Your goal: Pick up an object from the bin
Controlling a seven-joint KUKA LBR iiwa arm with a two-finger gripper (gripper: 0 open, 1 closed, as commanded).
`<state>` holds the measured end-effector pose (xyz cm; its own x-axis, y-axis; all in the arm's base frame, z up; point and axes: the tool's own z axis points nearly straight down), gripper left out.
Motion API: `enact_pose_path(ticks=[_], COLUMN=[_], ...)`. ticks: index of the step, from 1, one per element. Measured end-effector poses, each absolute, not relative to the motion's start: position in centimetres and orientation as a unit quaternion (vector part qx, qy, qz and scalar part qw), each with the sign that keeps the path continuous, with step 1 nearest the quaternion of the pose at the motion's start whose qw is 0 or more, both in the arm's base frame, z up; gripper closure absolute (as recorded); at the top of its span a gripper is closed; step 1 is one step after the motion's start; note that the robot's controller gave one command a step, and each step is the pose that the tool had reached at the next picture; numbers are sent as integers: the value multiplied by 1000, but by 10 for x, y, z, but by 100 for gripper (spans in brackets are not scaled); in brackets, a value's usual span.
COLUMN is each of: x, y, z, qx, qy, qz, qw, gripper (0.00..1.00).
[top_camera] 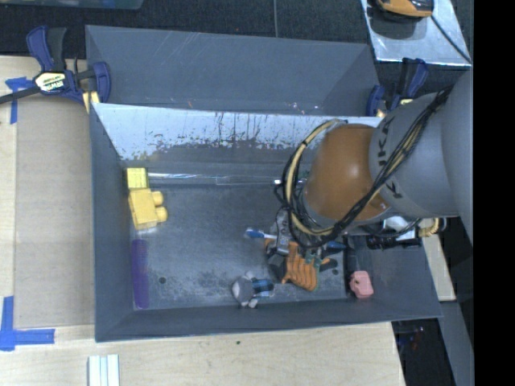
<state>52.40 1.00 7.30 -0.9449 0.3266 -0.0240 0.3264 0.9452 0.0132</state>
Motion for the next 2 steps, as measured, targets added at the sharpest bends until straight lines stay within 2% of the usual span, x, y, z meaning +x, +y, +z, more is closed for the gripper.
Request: enact_pose_path(ticks=[2], x=[524], y=[10], z=[73], qx=[166], qy=[986], qz=[5], qw=[13], gripper=[100])
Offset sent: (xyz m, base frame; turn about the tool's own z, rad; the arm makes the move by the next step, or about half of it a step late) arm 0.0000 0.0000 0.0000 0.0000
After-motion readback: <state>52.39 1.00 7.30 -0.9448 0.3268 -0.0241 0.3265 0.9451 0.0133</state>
